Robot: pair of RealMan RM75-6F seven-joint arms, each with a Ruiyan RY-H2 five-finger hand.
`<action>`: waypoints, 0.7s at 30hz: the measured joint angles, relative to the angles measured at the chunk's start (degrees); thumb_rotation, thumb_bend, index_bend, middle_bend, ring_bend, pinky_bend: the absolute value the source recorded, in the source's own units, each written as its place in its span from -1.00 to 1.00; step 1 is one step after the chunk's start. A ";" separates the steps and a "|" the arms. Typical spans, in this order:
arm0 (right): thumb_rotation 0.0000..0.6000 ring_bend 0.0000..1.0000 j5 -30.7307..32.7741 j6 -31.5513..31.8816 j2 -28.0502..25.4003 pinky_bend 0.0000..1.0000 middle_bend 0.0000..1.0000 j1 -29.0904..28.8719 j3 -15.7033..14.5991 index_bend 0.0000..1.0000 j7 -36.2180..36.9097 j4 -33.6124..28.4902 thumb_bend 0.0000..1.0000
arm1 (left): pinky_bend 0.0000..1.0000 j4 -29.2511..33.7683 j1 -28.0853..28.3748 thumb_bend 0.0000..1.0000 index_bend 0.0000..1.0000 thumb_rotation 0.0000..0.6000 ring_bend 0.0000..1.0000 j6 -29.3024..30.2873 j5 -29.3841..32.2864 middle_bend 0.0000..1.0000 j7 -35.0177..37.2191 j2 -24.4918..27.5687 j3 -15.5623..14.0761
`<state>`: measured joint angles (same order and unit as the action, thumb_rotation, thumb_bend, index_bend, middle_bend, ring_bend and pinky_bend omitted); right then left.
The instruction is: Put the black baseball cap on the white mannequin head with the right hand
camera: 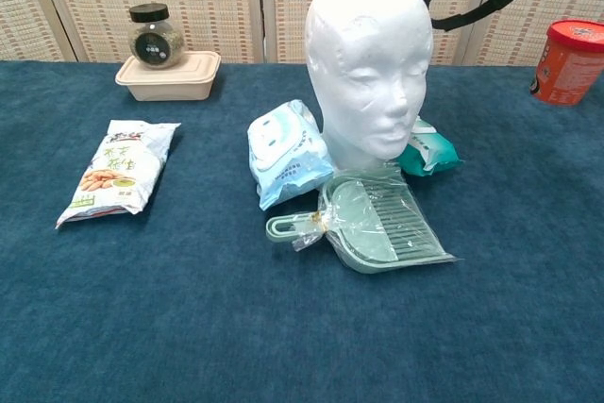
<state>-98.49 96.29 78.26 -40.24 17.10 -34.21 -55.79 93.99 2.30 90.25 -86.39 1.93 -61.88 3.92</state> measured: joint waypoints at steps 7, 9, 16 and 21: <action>1.00 -0.43 0.27 -1.38 4.16 -0.24 -0.13 -3.54 0.46 0.60 0.52 5.74 -0.03 | 0.02 0.16 -0.01 -0.34 -0.39 1.00 -0.48 0.01 -0.47 -0.37 -0.13 -0.02 -0.27; 1.00 -0.43 0.45 -1.97 5.80 -0.25 -0.13 -4.85 0.55 0.60 1.08 7.84 -0.03 | 0.02 0.26 -0.02 -0.34 -0.39 1.00 -0.48 0.05 -0.77 -0.37 -0.16 -0.02 -0.42; 1.00 -0.43 1.22 -3.43 11.56 -0.32 -0.13 -9.51 0.86 0.60 2.77 14.34 -0.03 | 0.02 0.41 -0.01 -0.34 -0.39 1.00 -0.48 -0.02 -1.16 -0.37 -0.03 0.00 -0.70; 1.00 -0.43 2.09 -3.84 15.82 -0.40 -0.13 -13.23 1.32 0.61 3.78 19.12 -0.03 | 0.02 0.86 -0.24 -0.34 -0.39 1.00 -0.48 0.60 -1.52 -0.37 0.40 0.29 -0.72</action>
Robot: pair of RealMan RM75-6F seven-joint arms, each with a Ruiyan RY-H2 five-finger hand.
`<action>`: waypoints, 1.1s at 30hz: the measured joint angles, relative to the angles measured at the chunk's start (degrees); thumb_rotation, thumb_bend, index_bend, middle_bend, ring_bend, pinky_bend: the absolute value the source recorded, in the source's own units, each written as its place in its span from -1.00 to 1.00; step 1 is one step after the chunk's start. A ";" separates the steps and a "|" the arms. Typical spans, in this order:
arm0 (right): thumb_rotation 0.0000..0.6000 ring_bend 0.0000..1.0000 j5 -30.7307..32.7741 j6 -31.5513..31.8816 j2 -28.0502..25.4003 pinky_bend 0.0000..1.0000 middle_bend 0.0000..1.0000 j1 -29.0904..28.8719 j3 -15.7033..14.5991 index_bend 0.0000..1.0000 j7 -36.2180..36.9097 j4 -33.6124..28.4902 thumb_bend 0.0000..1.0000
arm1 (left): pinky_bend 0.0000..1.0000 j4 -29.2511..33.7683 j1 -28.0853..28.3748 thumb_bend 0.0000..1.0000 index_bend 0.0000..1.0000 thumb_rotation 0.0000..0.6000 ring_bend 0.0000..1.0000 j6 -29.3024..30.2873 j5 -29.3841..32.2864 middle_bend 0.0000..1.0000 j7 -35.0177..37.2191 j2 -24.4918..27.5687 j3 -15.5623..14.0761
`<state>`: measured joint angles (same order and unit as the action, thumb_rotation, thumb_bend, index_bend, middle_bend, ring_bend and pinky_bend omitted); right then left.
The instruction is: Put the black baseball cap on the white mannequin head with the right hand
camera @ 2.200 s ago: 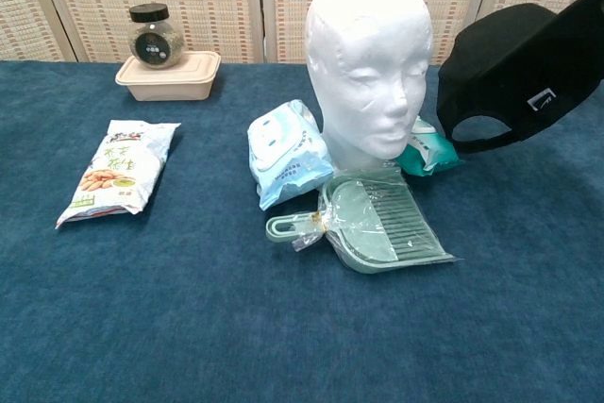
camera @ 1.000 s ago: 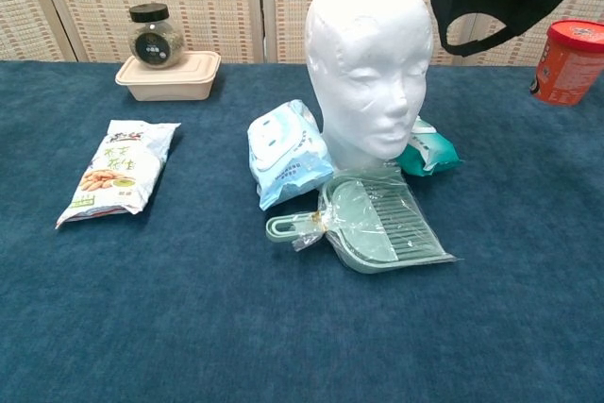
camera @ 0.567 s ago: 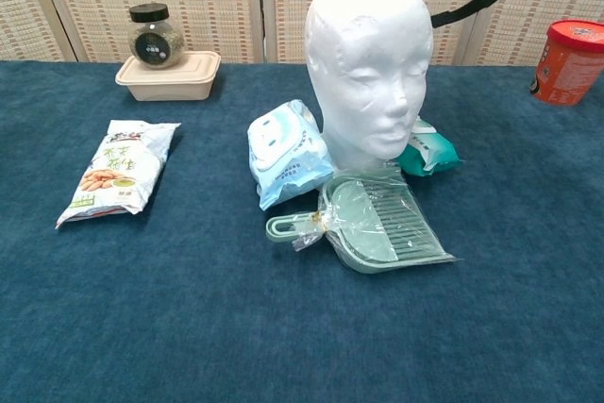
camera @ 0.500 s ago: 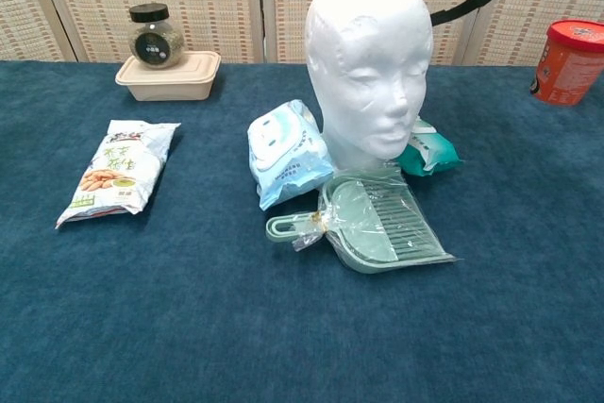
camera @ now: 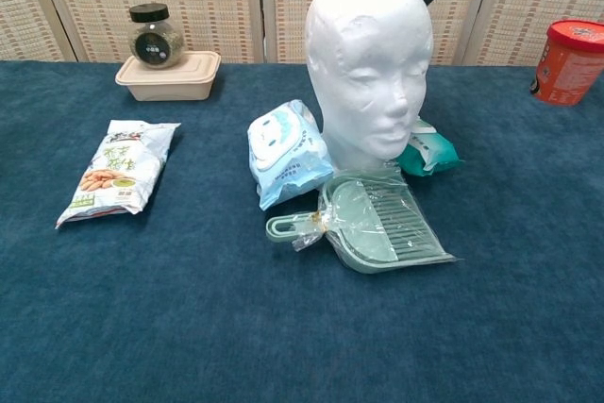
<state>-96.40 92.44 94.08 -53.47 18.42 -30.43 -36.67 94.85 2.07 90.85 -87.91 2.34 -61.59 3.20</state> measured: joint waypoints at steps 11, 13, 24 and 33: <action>1.00 -0.43 0.09 0.72 5.72 -0.42 -0.13 -3.89 -2.34 0.61 2.09 5.45 -0.03 | 0.02 0.21 -0.21 -0.34 -0.39 1.00 -0.48 0.18 -0.06 -0.37 0.45 0.31 -0.10; 1.00 -0.43 -0.47 1.01 5.84 -0.42 -0.13 -4.01 -3.26 0.61 2.19 5.37 -0.03 | 0.02 0.22 -0.21 -0.34 -0.39 1.00 -0.48 0.14 -0.05 -0.37 0.46 0.32 -0.11; 1.00 -0.43 -5.08 4.76 1.52 -0.42 -0.13 -3.70 -7.65 0.61 -1.40 -1.63 -0.03 | 0.02 0.41 -0.08 -0.34 -0.39 1.00 -0.48 -0.30 0.03 -0.37 0.12 0.38 -0.22; 1.00 -0.43 -7.30 6.62 -5.35 -0.43 -0.13 0.35 -9.97 0.61 -8.20 -13.57 -0.03 | 0.02 0.34 0.21 -0.34 -0.39 1.00 -0.48 -1.30 -0.15 -0.37 -0.61 -0.21 -0.67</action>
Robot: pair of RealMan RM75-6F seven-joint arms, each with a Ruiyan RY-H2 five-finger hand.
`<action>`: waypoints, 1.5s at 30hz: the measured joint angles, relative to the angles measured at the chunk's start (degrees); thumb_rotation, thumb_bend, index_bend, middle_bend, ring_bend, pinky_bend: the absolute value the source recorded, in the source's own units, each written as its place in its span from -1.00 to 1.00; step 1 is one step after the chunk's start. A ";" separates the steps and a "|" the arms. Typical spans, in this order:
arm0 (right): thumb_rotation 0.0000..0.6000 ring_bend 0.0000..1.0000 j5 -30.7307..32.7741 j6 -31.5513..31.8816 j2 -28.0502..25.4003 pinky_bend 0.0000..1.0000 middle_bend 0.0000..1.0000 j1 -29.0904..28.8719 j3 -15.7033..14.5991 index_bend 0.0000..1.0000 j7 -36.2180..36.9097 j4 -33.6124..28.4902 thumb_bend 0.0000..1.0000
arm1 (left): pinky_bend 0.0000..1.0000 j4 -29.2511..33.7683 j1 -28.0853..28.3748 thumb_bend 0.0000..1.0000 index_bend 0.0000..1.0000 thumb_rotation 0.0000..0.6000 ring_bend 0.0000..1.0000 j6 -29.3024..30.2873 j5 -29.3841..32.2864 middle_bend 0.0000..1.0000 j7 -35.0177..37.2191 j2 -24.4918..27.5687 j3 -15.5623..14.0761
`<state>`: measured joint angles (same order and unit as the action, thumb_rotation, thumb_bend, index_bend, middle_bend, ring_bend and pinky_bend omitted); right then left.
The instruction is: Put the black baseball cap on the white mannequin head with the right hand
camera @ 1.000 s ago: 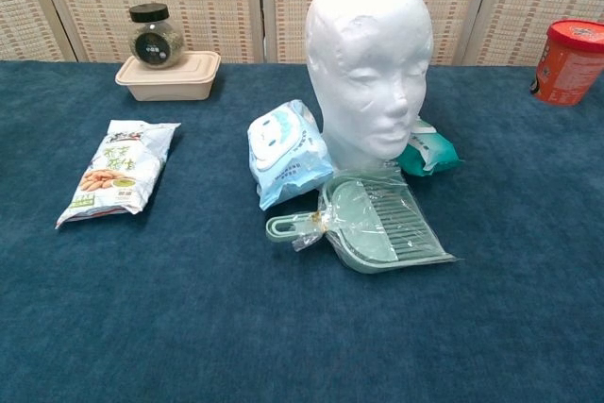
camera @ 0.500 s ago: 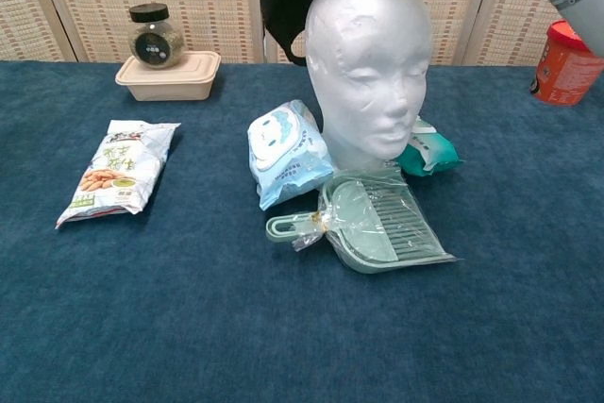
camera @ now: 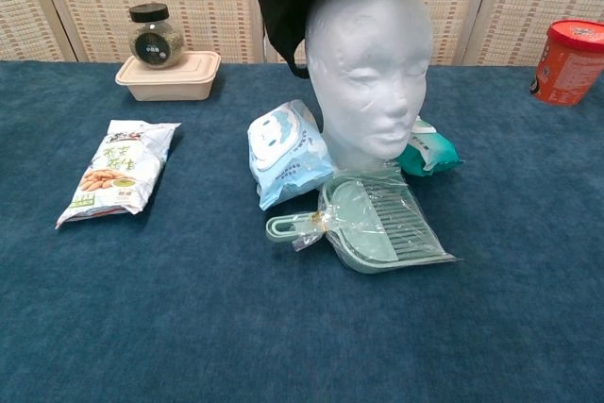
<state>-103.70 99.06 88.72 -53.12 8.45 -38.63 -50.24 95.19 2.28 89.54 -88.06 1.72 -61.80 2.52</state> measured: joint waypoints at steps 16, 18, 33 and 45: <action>1.00 -0.43 -1.48 1.40 -4.03 -0.45 -0.13 6.13 -0.93 0.62 -0.65 -5.05 -0.03 | 0.02 -0.44 0.42 -0.34 -0.39 1.00 -0.48 -1.14 0.35 -0.37 -0.61 -0.81 -0.33; 1.00 -0.43 -1.77 1.30 -3.84 -0.45 -0.13 6.37 -0.99 0.62 -0.57 -4.82 -0.03 | 0.02 -0.40 0.41 -0.34 -0.39 1.00 -0.48 -1.09 0.32 -0.37 -0.56 -0.77 -0.33; 1.00 -0.43 -4.74 1.01 -2.69 -0.45 -0.13 7.51 -1.73 0.62 -0.70 -4.36 -0.03 | 0.02 -0.30 0.38 -0.34 -0.39 1.00 -0.48 -1.04 0.37 -0.37 -0.49 -0.65 -0.37; 1.00 -0.43 -7.56 1.11 -2.79 -0.45 -0.13 9.46 -3.02 0.63 -2.04 -6.90 -0.03 | 0.02 -0.39 0.43 -0.34 -0.39 1.00 -0.48 -1.15 0.47 -0.37 -0.46 -0.67 -0.38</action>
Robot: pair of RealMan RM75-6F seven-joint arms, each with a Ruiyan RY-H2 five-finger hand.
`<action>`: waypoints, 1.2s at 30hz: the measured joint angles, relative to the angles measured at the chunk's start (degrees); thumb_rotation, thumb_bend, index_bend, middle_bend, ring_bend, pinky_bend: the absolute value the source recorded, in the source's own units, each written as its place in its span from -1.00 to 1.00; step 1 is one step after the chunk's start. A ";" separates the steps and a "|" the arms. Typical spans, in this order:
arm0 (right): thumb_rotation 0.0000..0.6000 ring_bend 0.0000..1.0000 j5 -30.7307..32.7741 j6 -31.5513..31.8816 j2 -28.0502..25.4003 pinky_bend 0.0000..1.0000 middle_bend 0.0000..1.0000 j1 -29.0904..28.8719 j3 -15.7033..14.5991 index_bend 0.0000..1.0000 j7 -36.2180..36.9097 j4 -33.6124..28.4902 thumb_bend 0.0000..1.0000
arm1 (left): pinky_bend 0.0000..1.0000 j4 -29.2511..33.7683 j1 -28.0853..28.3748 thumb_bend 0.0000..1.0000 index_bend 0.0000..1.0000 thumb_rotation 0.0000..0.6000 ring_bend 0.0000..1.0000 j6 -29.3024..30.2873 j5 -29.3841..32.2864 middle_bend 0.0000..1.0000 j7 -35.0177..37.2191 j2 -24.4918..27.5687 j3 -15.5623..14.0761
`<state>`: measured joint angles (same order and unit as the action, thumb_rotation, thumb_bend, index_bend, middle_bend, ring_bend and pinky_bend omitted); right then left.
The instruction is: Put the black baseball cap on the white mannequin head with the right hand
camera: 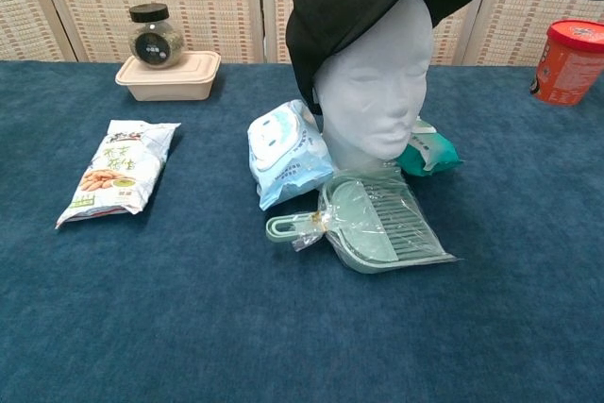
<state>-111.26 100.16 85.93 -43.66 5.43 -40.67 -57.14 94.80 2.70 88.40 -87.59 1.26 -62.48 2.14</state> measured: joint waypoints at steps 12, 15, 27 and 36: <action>1.00 -0.43 -1.07 -0.15 0.24 -0.46 -0.13 2.15 -0.56 0.64 0.05 -0.70 -0.03 | 0.02 -0.01 0.05 -0.34 -0.39 1.00 -0.48 -0.17 0.23 -0.36 0.11 0.06 0.04; 1.00 -0.43 -1.57 -0.16 0.37 -0.46 -0.13 2.74 -0.90 0.64 -0.25 -1.20 -0.03 | 0.02 0.05 0.08 -0.34 -0.39 1.00 -0.48 -0.20 0.25 -0.36 0.06 0.08 0.06; 1.00 -0.43 -3.10 -0.79 0.47 -0.46 -0.13 5.20 -1.98 0.64 -1.39 -4.30 -0.03 | 0.02 0.25 0.06 -0.34 -0.39 1.00 -0.48 -0.22 0.26 -0.36 0.09 0.27 0.01; 1.00 -0.43 -4.23 -1.99 0.67 -0.49 -0.13 7.64 -3.30 0.64 -2.98 -6.54 -0.03 | 0.02 0.43 0.00 -0.34 -0.39 1.00 -0.48 0.00 0.14 -0.36 0.22 0.42 0.03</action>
<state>-115.49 98.18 86.60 -36.02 2.13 -43.65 -63.68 95.23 2.71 88.40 -87.45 1.48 -62.06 2.17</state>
